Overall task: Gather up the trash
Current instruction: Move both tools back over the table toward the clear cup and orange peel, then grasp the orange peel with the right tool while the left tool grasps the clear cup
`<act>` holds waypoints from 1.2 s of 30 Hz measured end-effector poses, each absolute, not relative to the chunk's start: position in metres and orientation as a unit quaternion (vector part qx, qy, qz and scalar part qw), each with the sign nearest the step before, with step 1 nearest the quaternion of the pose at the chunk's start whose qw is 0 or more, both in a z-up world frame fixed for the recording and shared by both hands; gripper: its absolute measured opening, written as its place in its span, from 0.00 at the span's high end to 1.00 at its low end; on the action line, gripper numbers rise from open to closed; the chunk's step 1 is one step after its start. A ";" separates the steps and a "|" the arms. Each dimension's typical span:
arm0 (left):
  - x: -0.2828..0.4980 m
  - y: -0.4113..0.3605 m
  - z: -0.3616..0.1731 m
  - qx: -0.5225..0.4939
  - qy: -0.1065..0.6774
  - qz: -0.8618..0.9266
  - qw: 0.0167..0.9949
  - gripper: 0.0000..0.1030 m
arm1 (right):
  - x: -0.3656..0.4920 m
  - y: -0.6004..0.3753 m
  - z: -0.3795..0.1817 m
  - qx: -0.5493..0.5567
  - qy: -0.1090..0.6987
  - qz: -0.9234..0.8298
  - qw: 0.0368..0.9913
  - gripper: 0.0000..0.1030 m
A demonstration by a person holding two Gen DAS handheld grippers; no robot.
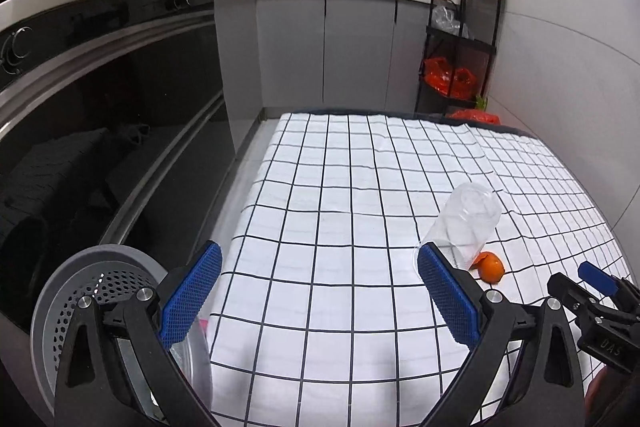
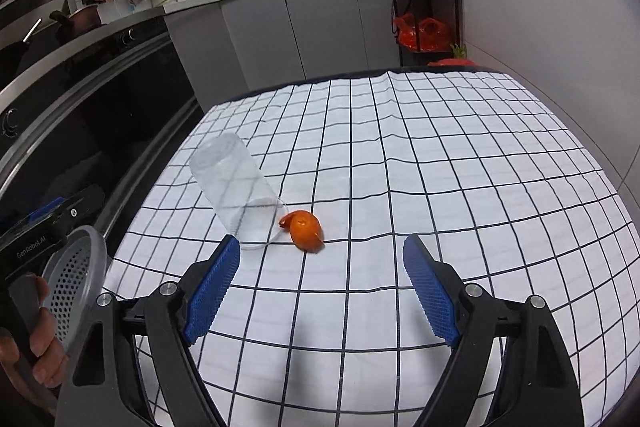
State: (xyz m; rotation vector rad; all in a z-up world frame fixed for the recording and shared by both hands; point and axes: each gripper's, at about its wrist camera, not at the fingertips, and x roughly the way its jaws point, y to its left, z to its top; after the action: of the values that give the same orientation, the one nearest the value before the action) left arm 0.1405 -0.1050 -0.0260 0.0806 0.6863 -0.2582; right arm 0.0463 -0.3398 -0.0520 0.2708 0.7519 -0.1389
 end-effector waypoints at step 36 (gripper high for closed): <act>0.158 -0.119 -0.054 0.057 0.368 -0.134 0.918 0.06 | 0.127 -0.329 -0.103 0.078 0.447 -0.090 0.887 0.23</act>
State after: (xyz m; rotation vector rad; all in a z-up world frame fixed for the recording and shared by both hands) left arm 0.1583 -0.1191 -0.0538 0.1182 0.7566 -0.2749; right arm 0.1274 -0.3287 -0.1026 0.1630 0.9285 -0.1882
